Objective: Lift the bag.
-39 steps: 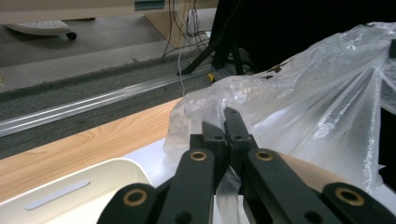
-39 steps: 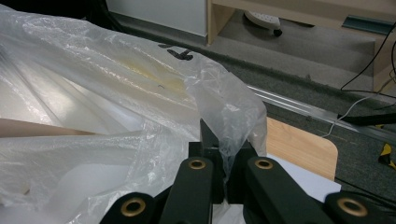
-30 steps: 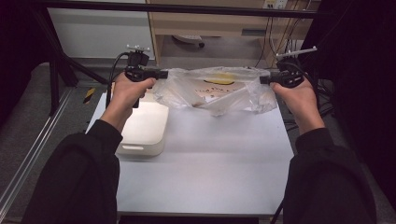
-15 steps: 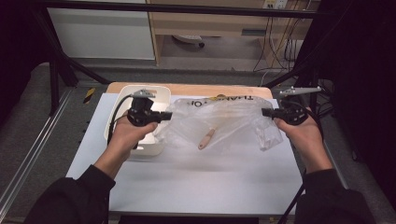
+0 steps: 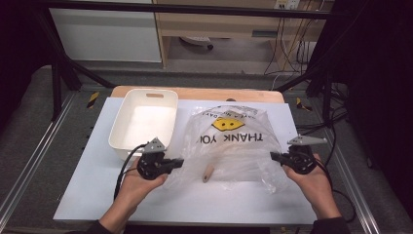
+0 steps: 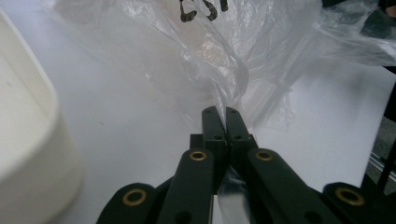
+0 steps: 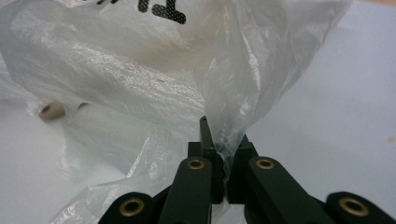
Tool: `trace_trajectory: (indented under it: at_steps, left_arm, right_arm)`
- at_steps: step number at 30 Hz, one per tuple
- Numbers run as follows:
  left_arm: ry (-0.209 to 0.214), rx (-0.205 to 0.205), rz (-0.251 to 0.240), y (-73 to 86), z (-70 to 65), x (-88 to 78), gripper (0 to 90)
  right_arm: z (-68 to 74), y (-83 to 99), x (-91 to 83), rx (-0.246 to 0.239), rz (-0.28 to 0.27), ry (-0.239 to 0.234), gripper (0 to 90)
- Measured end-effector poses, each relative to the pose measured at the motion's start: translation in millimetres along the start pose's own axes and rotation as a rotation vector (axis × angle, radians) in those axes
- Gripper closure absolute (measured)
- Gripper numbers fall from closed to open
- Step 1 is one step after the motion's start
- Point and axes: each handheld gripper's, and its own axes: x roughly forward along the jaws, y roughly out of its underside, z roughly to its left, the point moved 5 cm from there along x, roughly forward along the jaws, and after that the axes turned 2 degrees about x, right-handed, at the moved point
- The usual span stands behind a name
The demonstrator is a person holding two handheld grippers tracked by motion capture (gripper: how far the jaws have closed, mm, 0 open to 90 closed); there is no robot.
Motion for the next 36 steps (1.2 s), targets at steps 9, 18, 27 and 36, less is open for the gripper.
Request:
trace_trajectory:
  at_steps: [9,18,27,36]
  left_arm:
    - [0.030,0.000,0.088,47.3,-11.4,10.3,89.8]
    - [-0.029,0.029,0.123,72.2,-5.7,15.7,88.6]
    - [-0.157,0.002,-0.041,64.3,1.6,-17.3,36.3]
    - [-0.203,-0.061,-0.156,69.3,13.7,-63.7,14.7]
  right_arm:
    - [2.8,43.0,5.9,0.005,0.047,0.000,89.6]
    - [12.9,76.7,20.3,-0.014,0.135,0.000,87.4]
    - [16.8,62.7,15.5,-0.019,-0.019,0.020,26.9]
    - [8.0,46.0,-5.4,-0.009,-0.205,0.094,3.7]
